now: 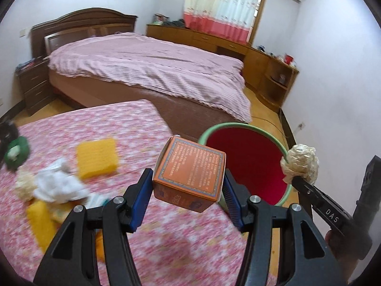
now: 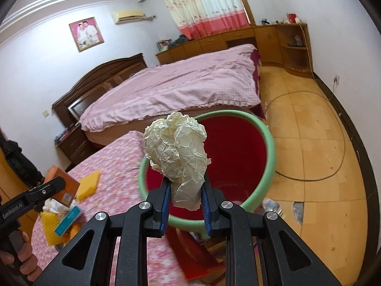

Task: Collect trash
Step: 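Carry both items over the red bucket and open both tools to drop them, then move both open tools back over the trash pile on the bed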

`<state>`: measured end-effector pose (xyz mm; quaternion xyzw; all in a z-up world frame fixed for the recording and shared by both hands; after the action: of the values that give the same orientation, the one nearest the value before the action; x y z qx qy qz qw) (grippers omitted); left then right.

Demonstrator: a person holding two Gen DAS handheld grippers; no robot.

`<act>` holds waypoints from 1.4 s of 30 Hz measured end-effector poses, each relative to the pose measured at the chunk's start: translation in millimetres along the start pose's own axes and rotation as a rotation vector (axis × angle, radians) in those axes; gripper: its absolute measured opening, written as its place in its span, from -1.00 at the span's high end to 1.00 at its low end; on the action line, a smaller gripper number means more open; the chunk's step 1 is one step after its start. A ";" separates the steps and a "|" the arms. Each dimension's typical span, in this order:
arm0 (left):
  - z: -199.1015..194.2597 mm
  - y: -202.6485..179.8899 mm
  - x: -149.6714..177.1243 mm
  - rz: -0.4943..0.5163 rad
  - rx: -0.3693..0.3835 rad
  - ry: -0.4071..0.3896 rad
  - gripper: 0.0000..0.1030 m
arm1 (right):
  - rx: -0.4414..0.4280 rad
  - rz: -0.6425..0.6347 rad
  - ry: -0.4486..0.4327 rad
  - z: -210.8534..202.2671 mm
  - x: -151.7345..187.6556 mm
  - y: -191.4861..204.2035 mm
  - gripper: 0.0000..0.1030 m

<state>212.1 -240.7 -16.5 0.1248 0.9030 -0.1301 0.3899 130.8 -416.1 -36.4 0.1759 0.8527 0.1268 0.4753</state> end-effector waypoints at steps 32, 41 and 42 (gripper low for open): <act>93.1 -61.9 5.2 0.082 0.081 0.105 -0.29 | 0.011 0.048 0.083 52.9 -5.3 -58.8 0.22; 63.8 -47.6 1.7 0.052 0.064 0.071 -0.29 | -0.007 0.046 0.061 36.7 -7.8 -44.5 0.18; 59.2 -45.6 1.2 0.048 0.062 0.065 -0.29 | -0.009 0.043 0.058 33.6 -7.9 -42.1 0.17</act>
<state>236.2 -302.8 -50.3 0.1625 0.9074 -0.1447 0.3594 155.8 -455.9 -63.9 0.1885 0.8615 0.1459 0.4484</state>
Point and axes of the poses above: each gripper's, at about its wrist camera, not at the fingertips, and z roughly the way its jaws point, y to its left, x to its underside, the point moved 8 cm from there along z, roughly the way its jaws point, and after that the axes turned 7 degrees about -x, right-handed, at the moved point
